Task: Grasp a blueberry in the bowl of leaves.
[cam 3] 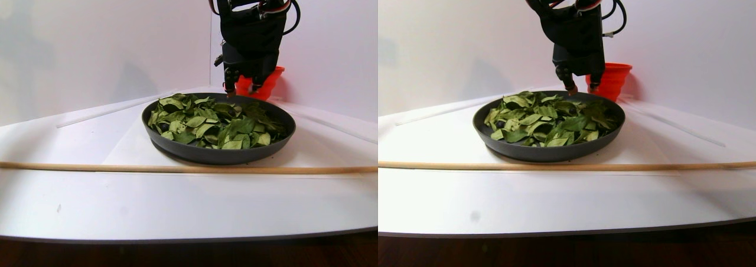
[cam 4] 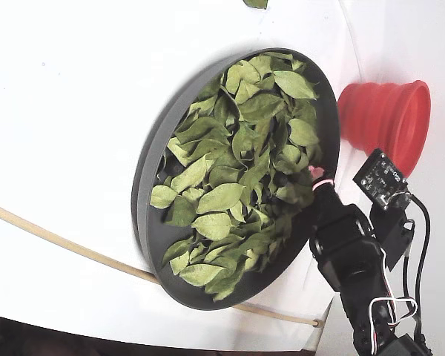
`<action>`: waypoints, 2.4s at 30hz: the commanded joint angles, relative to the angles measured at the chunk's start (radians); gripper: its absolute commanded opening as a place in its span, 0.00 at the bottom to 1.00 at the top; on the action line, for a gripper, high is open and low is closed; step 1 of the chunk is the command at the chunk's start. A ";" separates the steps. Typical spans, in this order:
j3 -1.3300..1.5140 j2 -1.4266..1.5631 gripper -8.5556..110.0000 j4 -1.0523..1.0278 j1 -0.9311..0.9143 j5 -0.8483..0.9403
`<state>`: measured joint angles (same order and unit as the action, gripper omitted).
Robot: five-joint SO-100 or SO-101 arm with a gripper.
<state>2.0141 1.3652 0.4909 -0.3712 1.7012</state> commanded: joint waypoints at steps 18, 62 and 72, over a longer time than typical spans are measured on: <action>0.031 0.146 0.24 -0.127 0.029 -0.063; -0.061 -0.052 0.24 -0.041 0.060 -0.195; -0.091 -0.075 0.24 -0.041 0.058 -0.224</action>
<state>1.9742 1.2671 0.4295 -0.3114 1.4880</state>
